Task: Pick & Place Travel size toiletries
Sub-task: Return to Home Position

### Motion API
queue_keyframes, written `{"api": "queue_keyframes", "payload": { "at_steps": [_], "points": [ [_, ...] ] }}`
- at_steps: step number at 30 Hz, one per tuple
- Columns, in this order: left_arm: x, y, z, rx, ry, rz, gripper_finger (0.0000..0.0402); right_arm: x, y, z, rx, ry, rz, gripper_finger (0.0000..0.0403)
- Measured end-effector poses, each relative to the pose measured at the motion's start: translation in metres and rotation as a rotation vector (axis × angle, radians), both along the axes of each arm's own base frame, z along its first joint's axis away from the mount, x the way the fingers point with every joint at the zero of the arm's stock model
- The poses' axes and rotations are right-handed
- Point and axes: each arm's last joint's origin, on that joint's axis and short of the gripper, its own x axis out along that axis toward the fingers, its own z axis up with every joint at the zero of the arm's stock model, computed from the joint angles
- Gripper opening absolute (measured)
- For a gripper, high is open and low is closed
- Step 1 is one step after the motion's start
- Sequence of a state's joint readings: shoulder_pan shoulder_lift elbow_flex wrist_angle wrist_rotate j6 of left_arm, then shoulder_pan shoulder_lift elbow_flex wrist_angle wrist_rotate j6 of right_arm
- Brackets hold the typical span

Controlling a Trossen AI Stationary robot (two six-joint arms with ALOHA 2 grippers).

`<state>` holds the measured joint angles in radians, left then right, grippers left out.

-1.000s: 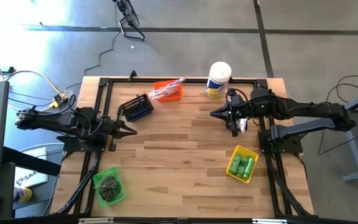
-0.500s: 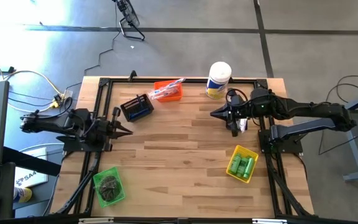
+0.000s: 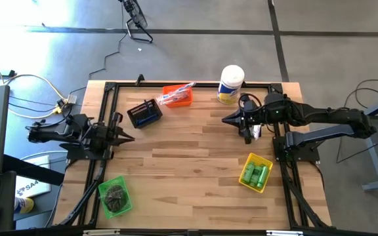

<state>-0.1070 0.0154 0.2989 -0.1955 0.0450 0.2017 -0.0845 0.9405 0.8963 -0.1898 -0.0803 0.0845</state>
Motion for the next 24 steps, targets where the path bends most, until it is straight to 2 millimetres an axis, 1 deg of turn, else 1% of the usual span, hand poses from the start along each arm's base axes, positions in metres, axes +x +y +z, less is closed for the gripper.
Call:
{"api": "queue_keyframes", "payload": {
  "at_steps": [11, 17, 24],
  "points": [
    [-0.0011, -0.0004, -0.0029, 0.008, 0.025, -0.019, 0.0012, 0.0003, -0.0001, 0.0013, 0.0, -0.014, -0.001, 0.0005],
    [-0.0014, -0.0016, -0.0018, 0.033, 0.008, -0.058, 0.0012, 0.0008, -0.0012, 0.0043, -0.016, -0.045, -0.034, 0.0005],
    [-0.0009, -0.0022, 0.0007, 0.034, -0.033, -0.075, 0.0012, 0.0008, -0.0012, 0.0046, -0.021, -0.047, -0.034, 0.0005]
  ]
}}
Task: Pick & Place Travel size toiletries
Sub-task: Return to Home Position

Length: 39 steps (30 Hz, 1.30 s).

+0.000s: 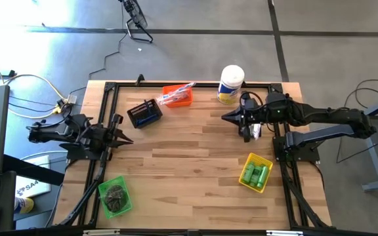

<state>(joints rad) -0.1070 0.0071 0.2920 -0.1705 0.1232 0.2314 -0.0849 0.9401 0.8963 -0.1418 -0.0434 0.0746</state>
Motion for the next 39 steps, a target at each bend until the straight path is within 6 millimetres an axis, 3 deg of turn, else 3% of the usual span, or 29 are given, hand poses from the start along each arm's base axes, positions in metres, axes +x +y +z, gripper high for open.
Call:
{"api": "queue_keyframes", "payload": {
  "at_steps": [9, 25, 32, 39],
  "points": [
    [0.023, -0.002, -0.049, -0.016, -0.121, 0.018, 0.0012, 0.0, 0.0, 0.0, -0.001, -0.004, 0.0, 0.0005],
    [0.027, 0.005, -0.068, -0.112, 0.054, 0.249, 0.0012, 0.0, 0.0, 0.0, 0.005, -0.002, 0.011, 0.0005],
    [0.028, 0.004, -0.072, -0.038, 0.086, 0.231, 0.0012, -0.003, 0.001, 0.002, 0.009, -0.012, 0.015, 0.0005],
    [0.028, 0.001, -0.076, -0.091, 0.13, 0.126, 0.0012, -0.014, 0.002, 0.009, 0.004, -0.045, 0.013, 0.0005]
  ]
}}
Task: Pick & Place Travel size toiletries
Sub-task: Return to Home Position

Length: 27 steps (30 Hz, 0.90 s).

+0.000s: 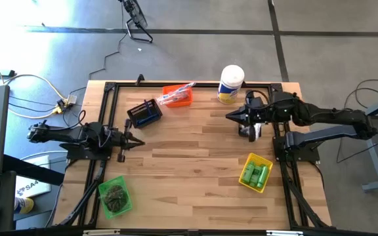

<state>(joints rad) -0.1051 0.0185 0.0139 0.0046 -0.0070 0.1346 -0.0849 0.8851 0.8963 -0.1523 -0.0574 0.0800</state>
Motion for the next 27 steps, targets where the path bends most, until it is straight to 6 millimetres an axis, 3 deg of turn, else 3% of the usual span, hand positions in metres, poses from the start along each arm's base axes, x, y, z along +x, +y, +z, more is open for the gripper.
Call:
{"api": "queue_keyframes", "payload": {
  "at_steps": [7, 16, 27],
  "points": [
    [-0.001, -0.001, 0.002, -0.079, 0.006, -0.031, 0.0012, -0.014, 0.001, 0.006, -0.019, -0.025, -0.002, 0.0005],
    [-0.001, -0.001, 0.002, -0.08, 0.006, -0.031, 0.0012, -0.016, 0.001, 0.004, -0.036, 0.007, 0.003, 0.0005],
    [-0.001, -0.001, 0.002, -0.08, 0.006, -0.03, 0.0012, -0.006, 0.0, -0.057, -0.011, -0.113, 0.019, 0.0005]
  ]
}}
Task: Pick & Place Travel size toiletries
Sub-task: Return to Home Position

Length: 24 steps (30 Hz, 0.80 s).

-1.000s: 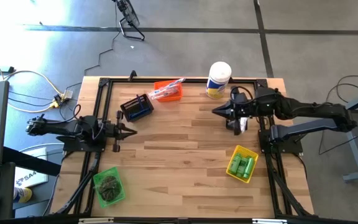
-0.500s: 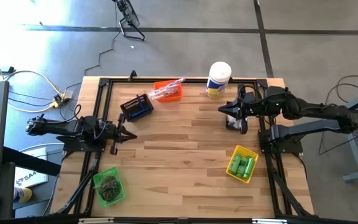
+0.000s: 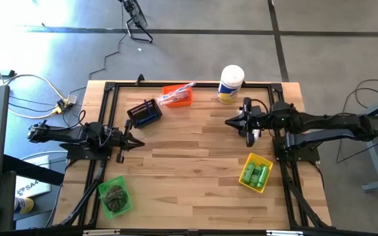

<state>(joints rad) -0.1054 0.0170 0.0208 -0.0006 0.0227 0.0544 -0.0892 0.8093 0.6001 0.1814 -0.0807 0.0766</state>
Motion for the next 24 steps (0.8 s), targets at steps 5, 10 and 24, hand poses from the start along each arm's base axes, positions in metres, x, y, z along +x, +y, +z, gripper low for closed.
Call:
{"api": "queue_keyframes", "payload": {
  "at_steps": [5, 10, 24],
  "points": [
    [0.0, 0.0, 0.0, 0.0, 0.0, 0.0, 0.0012, -0.019, -0.002, -0.014, 0.009, -0.011, -0.01, 0.0005],
    [0.0, 0.0, 0.0, 0.0, 0.0, 0.0, 0.0012, -0.043, -0.001, -0.023, 0.024, -0.024, -0.009, 0.0005],
    [0.0, 0.0, 0.0, 0.0, 0.001, 0.0, 0.0012, -0.077, 0.004, -0.054, 0.053, -0.044, -0.017, 0.0005]
  ]
}}
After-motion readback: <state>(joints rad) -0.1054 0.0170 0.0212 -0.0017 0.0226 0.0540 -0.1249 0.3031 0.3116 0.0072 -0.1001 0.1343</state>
